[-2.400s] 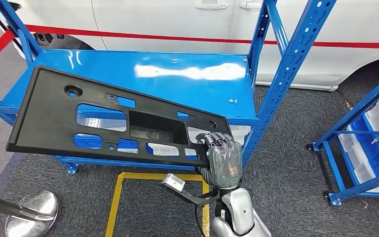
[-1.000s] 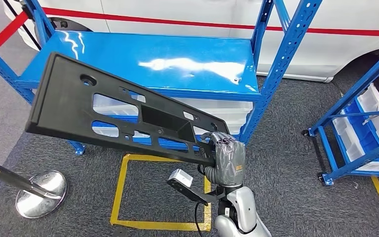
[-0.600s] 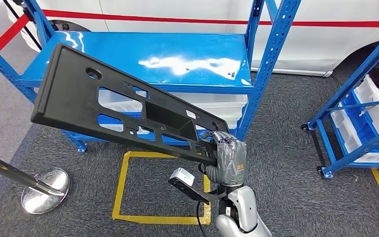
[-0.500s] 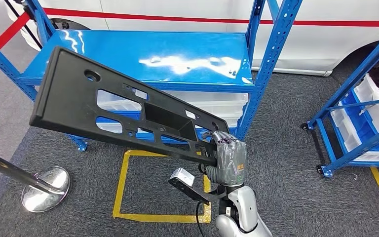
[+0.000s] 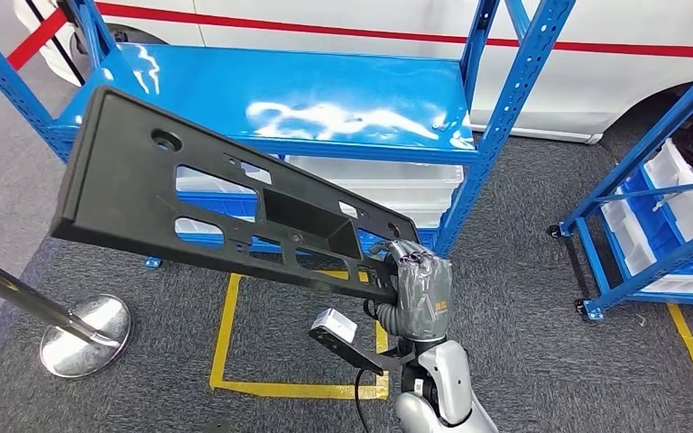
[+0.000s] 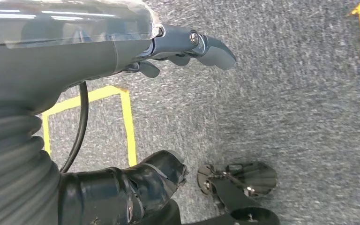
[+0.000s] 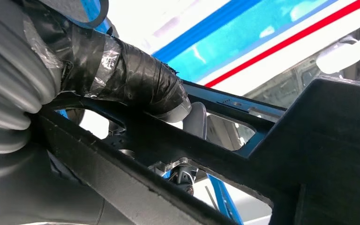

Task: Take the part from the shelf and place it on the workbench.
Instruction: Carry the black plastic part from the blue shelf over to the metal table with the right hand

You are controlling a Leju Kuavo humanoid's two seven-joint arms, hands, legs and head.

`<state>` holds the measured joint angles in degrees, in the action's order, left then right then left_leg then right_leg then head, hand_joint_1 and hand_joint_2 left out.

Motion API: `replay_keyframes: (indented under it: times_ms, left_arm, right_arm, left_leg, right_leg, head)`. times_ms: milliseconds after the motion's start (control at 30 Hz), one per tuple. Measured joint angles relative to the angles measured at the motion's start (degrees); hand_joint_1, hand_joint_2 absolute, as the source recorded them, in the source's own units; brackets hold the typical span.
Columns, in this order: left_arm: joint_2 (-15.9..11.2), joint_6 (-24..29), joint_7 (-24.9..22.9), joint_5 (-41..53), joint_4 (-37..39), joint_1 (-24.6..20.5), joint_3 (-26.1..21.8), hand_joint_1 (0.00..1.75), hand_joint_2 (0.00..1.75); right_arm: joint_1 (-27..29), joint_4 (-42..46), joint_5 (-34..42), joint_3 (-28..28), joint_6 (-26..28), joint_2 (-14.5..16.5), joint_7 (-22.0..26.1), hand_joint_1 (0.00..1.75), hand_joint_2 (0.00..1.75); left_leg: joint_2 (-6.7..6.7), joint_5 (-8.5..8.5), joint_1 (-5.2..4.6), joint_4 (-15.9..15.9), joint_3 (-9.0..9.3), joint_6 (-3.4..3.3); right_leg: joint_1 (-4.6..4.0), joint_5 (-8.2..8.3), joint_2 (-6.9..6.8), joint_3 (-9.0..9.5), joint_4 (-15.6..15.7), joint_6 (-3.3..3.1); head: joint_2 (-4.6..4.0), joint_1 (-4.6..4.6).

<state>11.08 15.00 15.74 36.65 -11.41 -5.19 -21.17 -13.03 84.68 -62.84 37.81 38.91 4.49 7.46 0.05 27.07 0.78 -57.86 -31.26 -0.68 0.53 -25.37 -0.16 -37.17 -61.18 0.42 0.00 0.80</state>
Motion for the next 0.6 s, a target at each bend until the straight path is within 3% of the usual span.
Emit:
replay_keyframes:
  times_ms: [33,67,133,167,200,267,333,400,467,500,533,600]
  left_arm:
    - [-0.01,0.08,0.06,0.06,0.0,0.0,-0.04,0.0,1.75]
    - [0.0,0.19,0.09,0.12,0.0,0.01,-0.07,0.0,1.75]
    - [0.08,0.43,0.06,0.19,0.0,0.09,-0.1,0.0,1.75]
    - [0.13,0.52,0.04,0.19,0.0,0.12,-0.11,0.0,1.75]
    - [0.17,0.56,0.04,0.2,0.0,0.1,-0.13,0.0,1.75]
    - [0.23,0.61,0.04,0.22,0.0,0.04,-0.16,0.0,1.75]
    - [0.24,0.64,0.03,0.26,0.0,0.04,-0.18,0.0,1.75]
    - [0.21,0.67,0.01,0.31,0.0,0.07,-0.19,0.0,1.75]
    - [0.14,0.67,-0.03,0.35,0.0,0.12,-0.22,0.0,1.75]
    - [0.09,0.67,-0.05,0.38,0.0,0.16,-0.26,0.0,1.75]
    - [0.04,0.67,-0.08,0.42,0.0,0.19,-0.31,0.0,1.75]
    - [-0.04,0.67,-0.09,0.51,0.0,0.2,-0.43,0.0,1.75]
  right_arm:
    - [0.04,0.09,0.07,-0.08,0.05,-0.05,0.14,1.71,1.75]
    - [0.18,0.18,0.13,-0.16,0.09,-0.19,0.24,1.71,1.75]
    - [0.41,0.33,0.3,-0.26,0.13,-0.41,0.28,1.71,1.75]
    - [0.49,0.42,0.45,-0.27,0.16,-0.49,0.31,1.71,1.75]
    - [0.49,0.49,0.6,-0.28,0.2,-0.49,0.34,1.71,1.75]
    - [0.51,0.55,0.84,-0.33,0.26,-0.49,0.38,1.71,1.75]
    - [0.54,0.6,0.99,-0.4,0.32,-0.48,0.41,1.71,1.75]
    - [0.56,0.66,1.14,-0.43,0.41,-0.43,0.54,1.71,1.75]
    - [0.68,0.66,1.37,-0.47,0.46,-0.42,0.68,1.71,1.75]
    - [0.78,0.66,1.51,-0.5,0.48,-0.42,0.75,1.71,1.75]
    - [0.87,0.65,1.66,-0.57,0.49,-0.43,0.83,1.71,1.75]
    - [0.99,0.66,1.87,-0.69,0.51,-0.42,0.99,1.71,1.75]
  left_leg:
    - [0.12,-0.5,0.0,0.17,-0.42,-0.64]
    - [0.23,-1.09,-0.16,0.14,-1.16,-1.16]
    - [0.3,-1.75,-0.69,-0.31,-2.35,-1.27]
    - [0.32,-2.0,-0.84,-0.55,-2.81,-1.09]
    - [0.38,-2.13,-0.78,-0.62,-2.95,-0.82]
    - [0.54,-2.48,-0.63,-0.55,-3.13,-0.17]
    - [0.5,-1.83,-0.6,-1.15,-3.48,0.47]
    - [0.32,1.23,-0.44,-5.29,-5.21,1.14]
    - [0.28,4.9,-0.08,-12.34,-7.98,1.83]
    - [0.29,5.7,0.12,-14.83,-8.86,2.14]
    - [0.29,5.4,0.31,-15.28,-8.78,2.38]
    - [0.13,2.29,0.66,-9.95,-5.56,2.66]
  right_leg:
    - [0.07,-2.24,0.07,-1.34,-3.28,0.28]
    - [0.05,-3.61,0.14,-1.2,-5.07,0.18]
    - [-0.36,-3.97,0.1,1.66,-3.84,-0.86]
    - [-0.67,-2.83,0.05,4.05,-0.56,-1.51]
    - [-0.92,-2.6,0.03,4.92,1.22,-1.91]
    - [-1.16,-2.38,0.09,4.94,2.06,-2.2]
    - [-0.72,-1.66,0.08,4.99,2.82,-2.51]
    - [-0.22,-0.98,0.03,4.93,3.45,-2.83]
    - [-0.16,-0.74,0.11,4.54,3.41,-2.96]
    - [-0.14,-0.68,0.19,4.34,3.27,-2.93]
    - [-0.09,-0.64,0.33,4.12,3.05,-2.87]
    - [0.08,-0.7,0.77,3.75,2.46,-2.64]
  head:
    - [0.0,0.01]
    - [0.0,0.02]
    - [0.0,-0.01]
    - [0.0,0.01]
    - [0.0,0.01]
    - [0.0,0.05]
    - [0.0,0.02]
    - [0.0,-0.04]
    - [0.0,-0.06]
    - [0.0,-0.06]
    - [0.0,-0.06]
    - [0.0,-0.07]
